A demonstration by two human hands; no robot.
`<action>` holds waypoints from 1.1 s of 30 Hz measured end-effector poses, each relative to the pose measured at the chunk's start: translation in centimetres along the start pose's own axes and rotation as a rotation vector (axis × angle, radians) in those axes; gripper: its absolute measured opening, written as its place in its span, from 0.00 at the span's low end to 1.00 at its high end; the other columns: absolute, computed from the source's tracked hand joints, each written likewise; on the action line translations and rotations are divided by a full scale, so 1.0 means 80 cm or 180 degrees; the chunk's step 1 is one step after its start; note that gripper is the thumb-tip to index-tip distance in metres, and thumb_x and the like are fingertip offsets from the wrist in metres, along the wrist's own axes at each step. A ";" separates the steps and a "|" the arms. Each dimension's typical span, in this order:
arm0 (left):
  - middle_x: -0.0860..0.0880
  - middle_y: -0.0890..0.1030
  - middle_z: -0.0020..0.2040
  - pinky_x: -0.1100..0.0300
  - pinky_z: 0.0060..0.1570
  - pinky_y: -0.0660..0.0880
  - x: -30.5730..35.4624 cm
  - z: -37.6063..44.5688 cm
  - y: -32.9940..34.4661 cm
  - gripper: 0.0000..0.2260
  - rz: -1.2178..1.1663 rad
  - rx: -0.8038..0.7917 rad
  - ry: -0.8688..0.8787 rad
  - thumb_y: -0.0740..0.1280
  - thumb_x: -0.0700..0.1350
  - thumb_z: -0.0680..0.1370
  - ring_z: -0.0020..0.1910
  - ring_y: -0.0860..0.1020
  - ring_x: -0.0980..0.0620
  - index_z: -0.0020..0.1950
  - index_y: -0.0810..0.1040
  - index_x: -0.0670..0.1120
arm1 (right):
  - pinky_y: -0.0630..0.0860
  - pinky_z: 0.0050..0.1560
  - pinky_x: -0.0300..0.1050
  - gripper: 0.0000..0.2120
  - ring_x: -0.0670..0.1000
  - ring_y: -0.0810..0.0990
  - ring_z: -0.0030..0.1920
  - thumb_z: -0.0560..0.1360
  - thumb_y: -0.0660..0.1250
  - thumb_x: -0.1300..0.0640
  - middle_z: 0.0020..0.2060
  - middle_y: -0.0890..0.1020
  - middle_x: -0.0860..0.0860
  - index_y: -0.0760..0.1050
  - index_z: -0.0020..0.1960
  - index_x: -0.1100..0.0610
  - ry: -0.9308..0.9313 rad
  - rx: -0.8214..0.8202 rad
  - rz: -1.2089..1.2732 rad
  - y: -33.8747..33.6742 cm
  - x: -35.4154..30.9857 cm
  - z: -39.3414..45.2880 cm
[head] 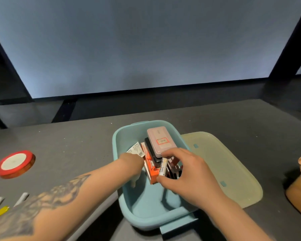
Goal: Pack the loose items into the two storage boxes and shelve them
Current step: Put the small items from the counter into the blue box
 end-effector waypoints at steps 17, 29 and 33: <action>0.58 0.81 0.52 0.60 0.54 0.70 -0.085 -0.118 -0.009 0.09 -0.2958 0.3000 -0.0269 0.71 0.47 0.72 0.54 0.76 0.56 0.52 0.81 0.55 | 0.73 0.44 0.43 0.26 0.49 0.78 0.53 0.64 0.73 0.50 0.54 0.80 0.44 0.73 0.61 0.47 -0.0160 -0.1401 -0.0937 0.099 -0.016 0.075; 0.64 0.79 0.49 0.61 0.56 0.71 -0.104 -0.147 0.064 0.09 -0.3745 0.3288 -0.0482 0.72 0.45 0.72 0.53 0.76 0.61 0.49 0.81 0.56 | 0.73 0.43 0.47 0.17 0.58 0.79 0.50 0.69 0.72 0.55 0.51 0.80 0.54 0.74 0.56 0.56 -0.0436 -0.2081 -0.2190 0.178 -0.028 0.078; 0.65 0.77 0.48 0.63 0.55 0.69 -0.114 -0.160 0.102 0.08 -0.3906 0.3166 -0.0672 0.72 0.45 0.73 0.53 0.75 0.61 0.49 0.80 0.57 | 0.76 0.48 0.46 0.18 0.55 0.79 0.53 0.70 0.71 0.53 0.55 0.81 0.50 0.73 0.59 0.52 -0.0294 -0.1790 -0.1780 0.158 -0.036 0.079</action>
Point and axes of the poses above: each hand's wrist, its own z-axis towards the middle knuckle, its own y-axis out of the palm, x = y × z, the point moved 6 cm from there along z, towards the middle knuckle
